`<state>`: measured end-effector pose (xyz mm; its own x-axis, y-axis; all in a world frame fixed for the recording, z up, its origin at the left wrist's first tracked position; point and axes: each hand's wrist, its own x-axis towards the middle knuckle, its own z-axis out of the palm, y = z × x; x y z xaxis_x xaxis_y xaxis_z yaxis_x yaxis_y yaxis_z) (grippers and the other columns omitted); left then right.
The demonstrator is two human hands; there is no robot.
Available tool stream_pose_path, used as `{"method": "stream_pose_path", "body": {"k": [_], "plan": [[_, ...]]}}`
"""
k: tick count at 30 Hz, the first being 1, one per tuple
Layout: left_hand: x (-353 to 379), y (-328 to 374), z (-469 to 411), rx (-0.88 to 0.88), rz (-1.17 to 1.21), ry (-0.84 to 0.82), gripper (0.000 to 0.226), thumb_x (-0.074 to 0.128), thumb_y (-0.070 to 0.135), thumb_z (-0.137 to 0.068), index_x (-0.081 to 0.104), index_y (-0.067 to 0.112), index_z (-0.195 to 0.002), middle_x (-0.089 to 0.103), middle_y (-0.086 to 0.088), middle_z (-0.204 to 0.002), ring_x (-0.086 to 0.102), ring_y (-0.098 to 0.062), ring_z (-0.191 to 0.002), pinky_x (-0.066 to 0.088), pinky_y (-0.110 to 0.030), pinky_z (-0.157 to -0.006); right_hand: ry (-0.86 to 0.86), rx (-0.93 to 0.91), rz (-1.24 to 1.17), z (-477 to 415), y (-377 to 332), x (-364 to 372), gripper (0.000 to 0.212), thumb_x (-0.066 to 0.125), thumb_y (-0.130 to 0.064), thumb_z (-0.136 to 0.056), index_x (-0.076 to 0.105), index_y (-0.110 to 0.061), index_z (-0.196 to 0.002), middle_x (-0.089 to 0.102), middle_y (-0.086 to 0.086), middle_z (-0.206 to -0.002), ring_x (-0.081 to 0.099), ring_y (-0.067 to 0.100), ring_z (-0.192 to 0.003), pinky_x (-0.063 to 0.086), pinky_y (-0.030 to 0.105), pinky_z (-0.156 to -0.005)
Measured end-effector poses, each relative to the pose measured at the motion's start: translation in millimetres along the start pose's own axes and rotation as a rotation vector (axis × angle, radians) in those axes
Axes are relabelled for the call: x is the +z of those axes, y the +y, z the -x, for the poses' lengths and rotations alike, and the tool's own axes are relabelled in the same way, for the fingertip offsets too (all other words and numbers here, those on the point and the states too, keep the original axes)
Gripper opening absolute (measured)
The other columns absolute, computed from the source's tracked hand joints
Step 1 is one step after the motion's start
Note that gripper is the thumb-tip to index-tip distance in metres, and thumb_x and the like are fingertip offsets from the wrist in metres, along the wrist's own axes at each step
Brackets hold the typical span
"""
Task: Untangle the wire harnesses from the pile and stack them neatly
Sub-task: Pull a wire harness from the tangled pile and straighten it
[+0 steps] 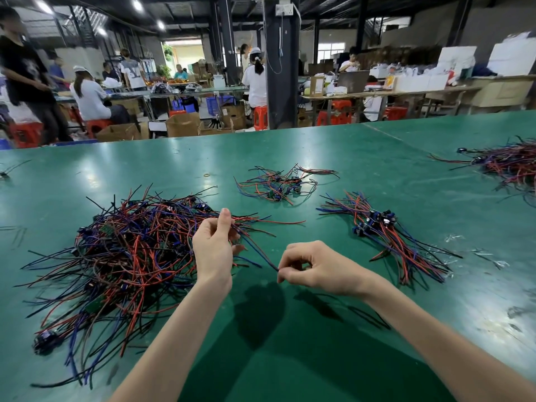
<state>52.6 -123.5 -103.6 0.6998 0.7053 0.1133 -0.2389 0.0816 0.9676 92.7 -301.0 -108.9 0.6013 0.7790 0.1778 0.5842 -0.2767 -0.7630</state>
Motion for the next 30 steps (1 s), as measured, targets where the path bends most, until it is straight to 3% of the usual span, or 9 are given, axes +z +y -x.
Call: {"method": "stream_pose_path", "body": {"k": [2, 5, 10, 18, 25, 30], "plan": [[0, 0, -1, 0.064, -0.037, -0.022, 0.028, 0.051, 0.03, -0.097, 0.053, 0.011, -0.076, 0.056, 0.0, -0.064, 0.055, -0.001, -0.05, 0.047, -0.019, -0.042, -0.008, -0.02, 0.0, 0, -2, 1, 0.009, 0.065, -0.01, -0.085, 0.071, -0.008, -0.079, 0.055, -0.007, -0.074, 0.047, 0.001, -0.063, 0.039, 0.015, -0.064], [0, 2, 1, 0.022, 0.049, -0.105, 0.026, 0.043, 0.029, -0.101, 0.047, 0.011, -0.082, 0.07, -0.001, -0.069, 0.068, -0.013, -0.057, 0.047, -0.022, -0.039, 0.008, -0.017, 0.017, -1, -4, -2, 0.01, 0.064, -0.008, -0.086, 0.071, -0.009, -0.077, 0.055, -0.007, -0.072, 0.046, 0.002, -0.062, 0.039, 0.017, -0.063], [-1, 5, 1, -0.056, 0.138, -0.178, 0.028, 0.043, 0.029, -0.1, 0.042, 0.012, -0.078, 0.061, 0.003, -0.054, 0.066, -0.015, -0.052, 0.042, -0.019, -0.036, 0.155, 0.111, -0.108, -5, 1, -10, 0.024, 0.06, -0.005, -0.086, 0.063, -0.016, -0.065, 0.046, -0.011, -0.045, 0.037, 0.004, -0.043, 0.031, 0.015, -0.045], [8, 1, 4, -0.087, 0.142, -0.22, 0.027, 0.045, 0.025, -0.1, 0.04, 0.015, -0.075, 0.058, 0.005, -0.052, 0.068, -0.014, -0.055, 0.04, -0.017, -0.036, 0.412, 0.192, -0.557, -10, 9, -14, 0.025, 0.052, 0.003, -0.088, 0.06, -0.001, -0.065, 0.039, 0.003, -0.046, 0.031, 0.009, -0.034, 0.026, 0.016, -0.036], [4, 13, -1, -0.258, 0.458, -0.272, 0.035, 0.038, 0.022, -0.102, 0.051, -0.001, -0.079, 0.067, -0.007, -0.06, 0.072, -0.019, -0.07, 0.054, -0.018, -0.054, 0.301, 0.226, -0.487, -10, 12, -11, 0.026, 0.052, 0.004, -0.088, 0.061, -0.002, -0.065, 0.039, 0.007, -0.048, 0.032, 0.011, -0.034, 0.027, 0.017, -0.037], [2, 13, 1, -0.259, 0.338, -0.316, 0.032, 0.038, 0.024, -0.102, 0.047, 0.006, -0.077, 0.062, -0.002, -0.057, 0.061, -0.011, -0.051, 0.043, -0.015, -0.04, 0.314, 0.222, -0.521, -11, 12, -11, 0.027, 0.052, 0.004, -0.088, 0.061, -0.003, -0.063, 0.039, 0.008, -0.049, 0.031, 0.011, -0.035, 0.026, 0.017, -0.037]]}}
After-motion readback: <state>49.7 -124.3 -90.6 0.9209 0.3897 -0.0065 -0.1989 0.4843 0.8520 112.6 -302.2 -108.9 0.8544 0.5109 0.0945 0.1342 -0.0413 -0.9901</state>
